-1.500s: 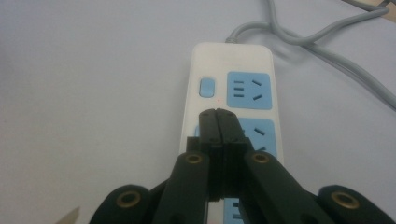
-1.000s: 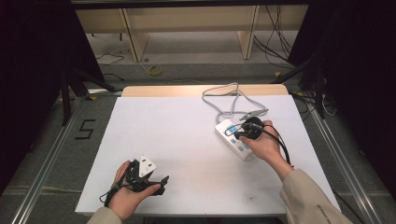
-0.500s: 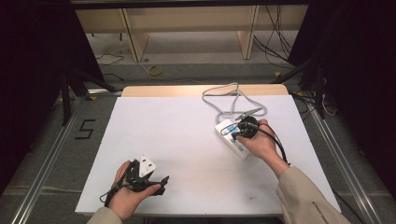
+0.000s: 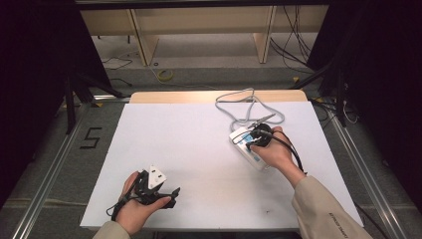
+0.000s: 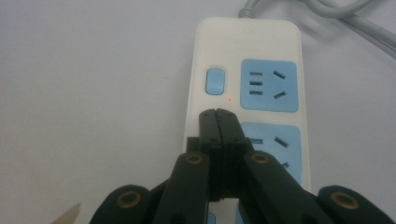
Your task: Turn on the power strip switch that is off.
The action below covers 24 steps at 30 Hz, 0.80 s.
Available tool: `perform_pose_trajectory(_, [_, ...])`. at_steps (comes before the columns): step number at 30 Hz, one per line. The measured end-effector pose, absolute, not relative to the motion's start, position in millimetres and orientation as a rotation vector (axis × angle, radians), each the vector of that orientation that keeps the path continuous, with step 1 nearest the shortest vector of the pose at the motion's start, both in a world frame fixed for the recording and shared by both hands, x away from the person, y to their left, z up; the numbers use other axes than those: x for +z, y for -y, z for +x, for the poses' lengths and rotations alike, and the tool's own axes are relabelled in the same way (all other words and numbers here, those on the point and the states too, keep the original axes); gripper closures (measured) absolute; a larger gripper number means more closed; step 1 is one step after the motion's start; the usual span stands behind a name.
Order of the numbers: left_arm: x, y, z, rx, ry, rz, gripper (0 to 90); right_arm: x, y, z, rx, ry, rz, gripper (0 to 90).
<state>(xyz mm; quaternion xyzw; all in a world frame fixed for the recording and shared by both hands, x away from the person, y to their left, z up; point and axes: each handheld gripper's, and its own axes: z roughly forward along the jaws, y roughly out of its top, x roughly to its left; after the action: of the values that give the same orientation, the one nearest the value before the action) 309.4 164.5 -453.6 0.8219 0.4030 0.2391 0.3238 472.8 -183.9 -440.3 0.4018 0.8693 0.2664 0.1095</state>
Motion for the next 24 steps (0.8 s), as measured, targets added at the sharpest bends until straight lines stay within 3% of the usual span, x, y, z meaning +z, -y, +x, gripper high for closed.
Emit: perform_pose_trajectory(24, [-453.4, -163.9, 309.1, 0.628, -1.054, 2.157, 13.5, -438.5, 177.3, 476.7, 0.694, -2.589, 1.181, 90.0])
